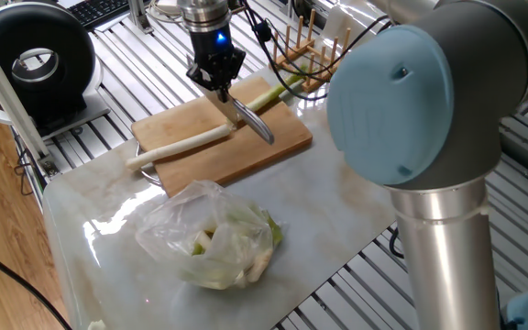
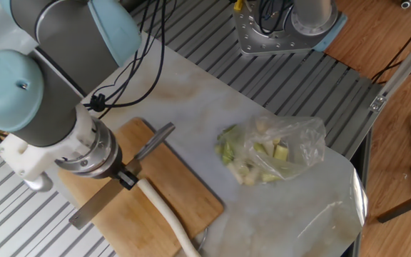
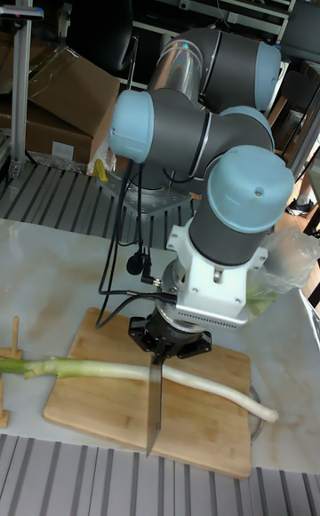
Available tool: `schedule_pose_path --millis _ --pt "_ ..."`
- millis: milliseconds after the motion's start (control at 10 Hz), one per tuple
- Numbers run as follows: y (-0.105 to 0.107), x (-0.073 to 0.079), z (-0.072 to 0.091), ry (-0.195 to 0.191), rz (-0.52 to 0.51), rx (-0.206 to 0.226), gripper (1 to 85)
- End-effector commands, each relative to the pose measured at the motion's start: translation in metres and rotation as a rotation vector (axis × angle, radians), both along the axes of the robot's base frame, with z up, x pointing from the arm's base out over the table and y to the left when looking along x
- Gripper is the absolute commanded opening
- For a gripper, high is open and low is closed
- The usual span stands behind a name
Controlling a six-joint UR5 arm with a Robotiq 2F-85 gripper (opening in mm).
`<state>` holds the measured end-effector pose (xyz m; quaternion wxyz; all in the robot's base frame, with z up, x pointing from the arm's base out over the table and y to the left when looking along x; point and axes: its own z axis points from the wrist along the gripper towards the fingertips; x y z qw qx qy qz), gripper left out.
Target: Chop the scallions
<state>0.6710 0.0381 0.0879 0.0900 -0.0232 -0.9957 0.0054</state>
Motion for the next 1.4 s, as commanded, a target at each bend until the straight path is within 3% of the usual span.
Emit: schedule_pose_path --millis 0,300,700,800,1300 --pt "0.005 0.006 0.011 -0.003 -0.001 0.018 1.3" --pt "0.019 0.004 0.039 -0.001 0.001 0.031 1.3" --pt "0.018 -0.012 0.077 -0.009 -0.041 -0.001 1.3" --pt "0.022 -0.017 0.083 -0.021 -0.045 0.017 1.3" --pt "0.017 -0.072 0.131 0.043 -0.040 0.015 1.3"
